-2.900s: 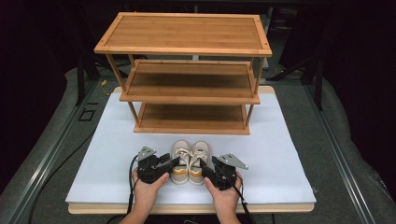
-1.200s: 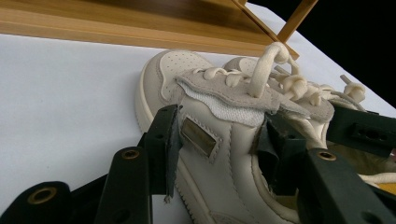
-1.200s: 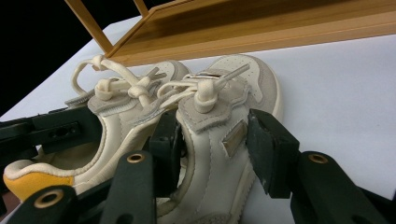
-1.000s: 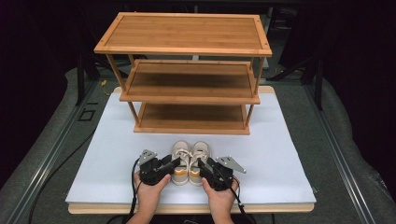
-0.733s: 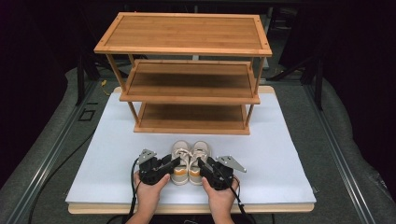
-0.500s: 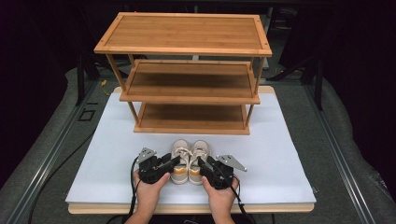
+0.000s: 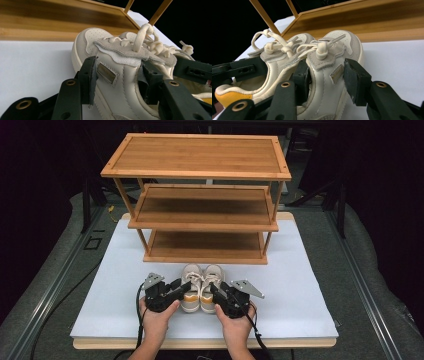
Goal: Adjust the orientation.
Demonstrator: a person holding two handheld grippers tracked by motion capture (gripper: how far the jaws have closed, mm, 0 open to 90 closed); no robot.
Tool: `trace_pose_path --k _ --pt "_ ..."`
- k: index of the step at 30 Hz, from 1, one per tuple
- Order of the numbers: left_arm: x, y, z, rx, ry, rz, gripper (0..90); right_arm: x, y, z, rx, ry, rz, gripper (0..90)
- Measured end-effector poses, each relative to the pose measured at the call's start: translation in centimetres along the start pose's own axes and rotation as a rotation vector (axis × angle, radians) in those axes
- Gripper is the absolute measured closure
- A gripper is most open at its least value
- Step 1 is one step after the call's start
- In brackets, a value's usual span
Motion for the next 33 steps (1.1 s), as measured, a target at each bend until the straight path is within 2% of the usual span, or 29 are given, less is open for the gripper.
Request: trace_pose_path --k 2,3,4,7,8,9,12,18,19,23,25,29,30,31,33 --pt "0.1 0.1 -0.2 0.0 -0.002 0.0 53.9 0.0 0.1 -0.1 -0.001 0.001 -0.004 57.2" --pt "0.1 0.2 -0.3 0.001 0.0 0.0 53.9 0.0 0.2 -0.3 -0.009 0.003 -0.046 57.3" --pt "0.2 0.2 -0.5 0.003 0.0 0.0 53.9 0.0 0.3 -0.5 -0.007 0.001 -0.049 57.3" --pt "0.3 0.5 -1.0 0.005 0.0 0.003 53.9 -0.1 0.5 -0.9 -0.005 0.003 -0.048 57.3" --pt "0.3 0.5 -1.1 0.007 -0.001 0.002 53.9 -0.2 0.4 -1.1 0.014 -0.001 -0.05 57.3" --pt "0.4 0.6 -1.3 0.011 -0.003 0.001 53.8 -0.2 0.6 -1.2 -0.002 0.003 -0.048 57.2" --pt "0.6 0.8 -1.8 0.015 -0.004 0.004 53.8 -0.4 0.7 -1.6 0.019 0.003 -0.053 57.2" --pt "0.9 1.1 -2.5 0.023 -0.005 0.004 53.9 -0.5 1.1 -2.5 0.024 0.001 -0.061 57.2" --pt "1.0 1.2 -2.7 0.025 -0.008 0.004 53.9 -0.5 1.2 -2.6 0.017 0.0 -0.049 57.2" --pt "1.1 1.6 -3.3 0.033 -0.005 0.011 53.9 -0.6 1.6 -3.2 0.02 -0.003 -0.066 57.2" --pt "1.2 1.7 -3.6 0.039 -0.007 0.014 54.0 -0.7 1.7 -3.7 0.041 -0.004 -0.075 57.2" --pt "1.4 2.1 -4.2 0.052 -0.003 0.018 54.0 -1.0 2.0 -4.3 0.037 0.009 -0.065 57.2" --pt "1.4 2.2 -4.5 0.051 -0.005 0.017 54.0 -1.1 2.2 -4.7 0.026 0.016 -0.078 57.2" --pt "1.4 2.2 -4.5 0.051 -0.005 0.017 54.0 -1.2 2.1 -4.8 0.043 0.008 -0.073 57.1" --pt "1.5 2.4 -5.0 0.054 0.0 0.022 54.0 -1.2 2.2 -5.1 0.035 0.006 -0.072 57.2"
Point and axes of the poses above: each handheld gripper's, and its own axes: y roughly backward along the jaws, z roughly out of its underside, x roughly to its right, the point moved 1 cm from there along -y, roughly forward along the jaws, and after that the axes turned 6 degrees about -x, right-handed, at the moved point
